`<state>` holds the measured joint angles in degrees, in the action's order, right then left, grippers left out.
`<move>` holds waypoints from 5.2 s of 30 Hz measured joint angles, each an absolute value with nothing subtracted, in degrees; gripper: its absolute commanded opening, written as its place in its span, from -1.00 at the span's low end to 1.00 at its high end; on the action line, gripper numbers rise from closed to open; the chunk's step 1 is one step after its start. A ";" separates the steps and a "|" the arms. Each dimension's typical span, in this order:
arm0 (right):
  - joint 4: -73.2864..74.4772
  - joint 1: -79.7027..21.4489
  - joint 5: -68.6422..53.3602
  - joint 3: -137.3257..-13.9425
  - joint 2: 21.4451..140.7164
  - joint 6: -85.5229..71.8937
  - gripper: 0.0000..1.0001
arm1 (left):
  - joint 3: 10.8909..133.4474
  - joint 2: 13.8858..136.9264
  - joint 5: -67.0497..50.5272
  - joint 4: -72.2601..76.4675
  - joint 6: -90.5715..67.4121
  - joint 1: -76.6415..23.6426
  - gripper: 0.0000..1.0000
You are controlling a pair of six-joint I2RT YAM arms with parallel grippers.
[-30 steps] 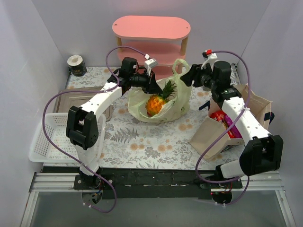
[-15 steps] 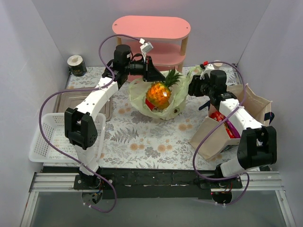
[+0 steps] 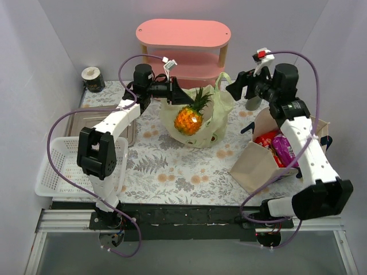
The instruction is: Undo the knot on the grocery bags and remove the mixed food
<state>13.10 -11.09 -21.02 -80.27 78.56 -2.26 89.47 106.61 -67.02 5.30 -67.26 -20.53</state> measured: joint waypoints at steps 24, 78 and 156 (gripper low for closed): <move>6.50 -11.11 -33.23 -77.82 80.71 -6.50 0.59 | 84.36 71.75 5.74 -11.68 -16.51 -15.14 -1.00; 8.05 -14.70 -35.07 -75.42 85.43 -4.03 0.56 | 37.80 73.71 36.86 -15.33 14.52 10.46 0.71; -7.55 -34.65 -16.25 -62.59 100.38 4.89 0.96 | 69.91 89.58 -24.36 -28.77 -27.64 -23.38 -1.00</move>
